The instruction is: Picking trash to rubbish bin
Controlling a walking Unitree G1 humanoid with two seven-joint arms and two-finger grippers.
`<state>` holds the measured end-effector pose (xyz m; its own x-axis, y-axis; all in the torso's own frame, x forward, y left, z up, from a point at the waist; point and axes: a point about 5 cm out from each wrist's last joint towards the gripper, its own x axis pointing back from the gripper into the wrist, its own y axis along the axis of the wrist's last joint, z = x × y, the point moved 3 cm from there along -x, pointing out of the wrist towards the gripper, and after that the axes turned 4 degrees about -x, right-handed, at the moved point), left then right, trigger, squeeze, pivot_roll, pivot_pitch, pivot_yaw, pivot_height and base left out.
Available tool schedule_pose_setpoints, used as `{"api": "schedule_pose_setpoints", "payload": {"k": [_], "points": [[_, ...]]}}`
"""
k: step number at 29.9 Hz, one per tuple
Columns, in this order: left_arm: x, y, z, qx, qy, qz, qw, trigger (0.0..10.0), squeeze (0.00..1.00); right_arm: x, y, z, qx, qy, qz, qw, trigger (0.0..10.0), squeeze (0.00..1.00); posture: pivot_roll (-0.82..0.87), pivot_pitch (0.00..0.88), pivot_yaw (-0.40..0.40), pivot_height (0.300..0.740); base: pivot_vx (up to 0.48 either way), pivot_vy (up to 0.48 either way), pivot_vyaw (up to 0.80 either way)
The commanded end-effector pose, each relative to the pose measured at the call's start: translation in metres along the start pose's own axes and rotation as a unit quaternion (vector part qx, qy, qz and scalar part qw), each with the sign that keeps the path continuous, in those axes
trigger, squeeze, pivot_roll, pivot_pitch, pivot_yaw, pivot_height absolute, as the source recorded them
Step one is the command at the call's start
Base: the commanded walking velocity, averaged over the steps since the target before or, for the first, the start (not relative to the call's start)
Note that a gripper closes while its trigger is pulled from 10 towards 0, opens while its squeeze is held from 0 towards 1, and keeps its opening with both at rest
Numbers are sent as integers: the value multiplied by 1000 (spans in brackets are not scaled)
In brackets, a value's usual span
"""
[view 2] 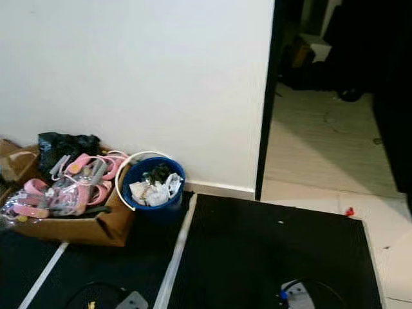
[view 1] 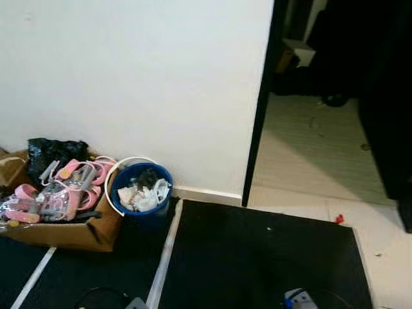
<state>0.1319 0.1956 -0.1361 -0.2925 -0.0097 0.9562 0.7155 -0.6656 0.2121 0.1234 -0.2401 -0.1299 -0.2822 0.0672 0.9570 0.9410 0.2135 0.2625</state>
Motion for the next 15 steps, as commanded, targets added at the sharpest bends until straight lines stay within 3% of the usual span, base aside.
{"api": "schedule_pose_setpoints", "payload": {"k": [1,15], "points": [[0,-8,-2,0,-2,11,1000,10000,0,-2,2,15,-1,22,-1,1000,10000,0,-42,58,70,740,0,0,725],[1,-10,-3,-1,-3,13,1000,10000,0,-2,3,14,-1,21,-3,1000,10000,0,-44,59,68,740,0,0,724]]}}
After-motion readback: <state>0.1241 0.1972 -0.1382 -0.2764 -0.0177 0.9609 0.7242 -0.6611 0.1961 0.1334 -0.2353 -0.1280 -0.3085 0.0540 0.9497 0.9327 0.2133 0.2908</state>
